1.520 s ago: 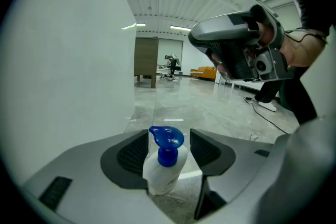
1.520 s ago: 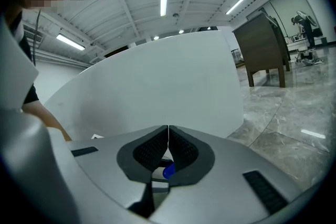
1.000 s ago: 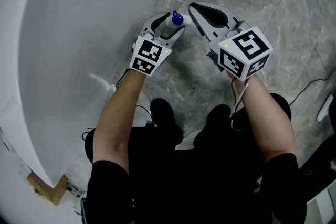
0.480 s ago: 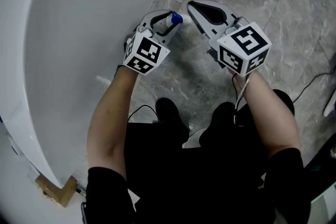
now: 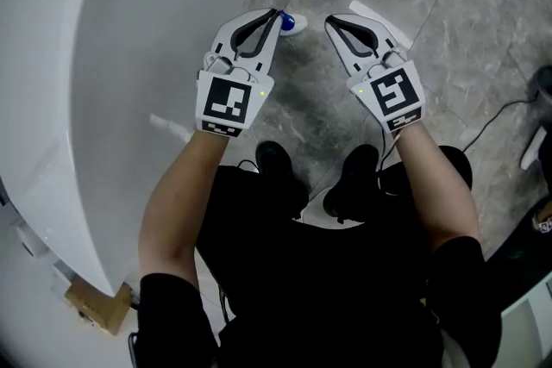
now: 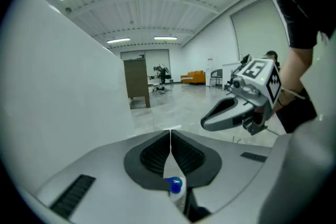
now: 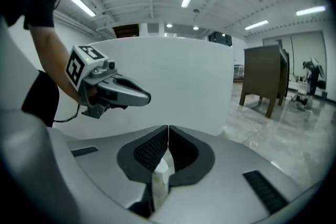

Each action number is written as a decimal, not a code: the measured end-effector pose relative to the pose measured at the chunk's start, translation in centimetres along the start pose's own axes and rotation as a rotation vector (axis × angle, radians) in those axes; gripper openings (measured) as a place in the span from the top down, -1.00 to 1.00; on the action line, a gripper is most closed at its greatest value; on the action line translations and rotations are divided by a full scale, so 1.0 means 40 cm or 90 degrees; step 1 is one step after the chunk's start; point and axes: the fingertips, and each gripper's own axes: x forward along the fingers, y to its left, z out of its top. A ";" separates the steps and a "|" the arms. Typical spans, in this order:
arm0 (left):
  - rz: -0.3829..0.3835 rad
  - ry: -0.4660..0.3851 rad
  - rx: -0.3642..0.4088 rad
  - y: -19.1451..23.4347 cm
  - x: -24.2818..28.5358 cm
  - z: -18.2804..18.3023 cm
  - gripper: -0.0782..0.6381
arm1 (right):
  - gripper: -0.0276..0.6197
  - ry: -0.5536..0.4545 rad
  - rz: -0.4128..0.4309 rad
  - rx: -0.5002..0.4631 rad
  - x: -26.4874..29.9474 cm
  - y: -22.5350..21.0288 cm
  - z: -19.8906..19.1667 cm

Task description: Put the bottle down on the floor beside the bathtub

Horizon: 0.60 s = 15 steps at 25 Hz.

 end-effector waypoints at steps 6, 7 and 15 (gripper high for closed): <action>0.014 0.000 -0.076 -0.110 -0.170 0.191 0.73 | 0.82 0.027 0.007 0.048 -0.177 0.105 0.141; 0.016 0.009 -0.095 -0.120 -0.198 0.218 0.73 | 0.82 0.030 0.017 0.064 -0.205 0.124 0.177; 0.076 0.067 -0.254 -0.115 -0.476 0.429 0.73 | 0.82 0.067 0.048 0.112 -0.444 0.238 0.454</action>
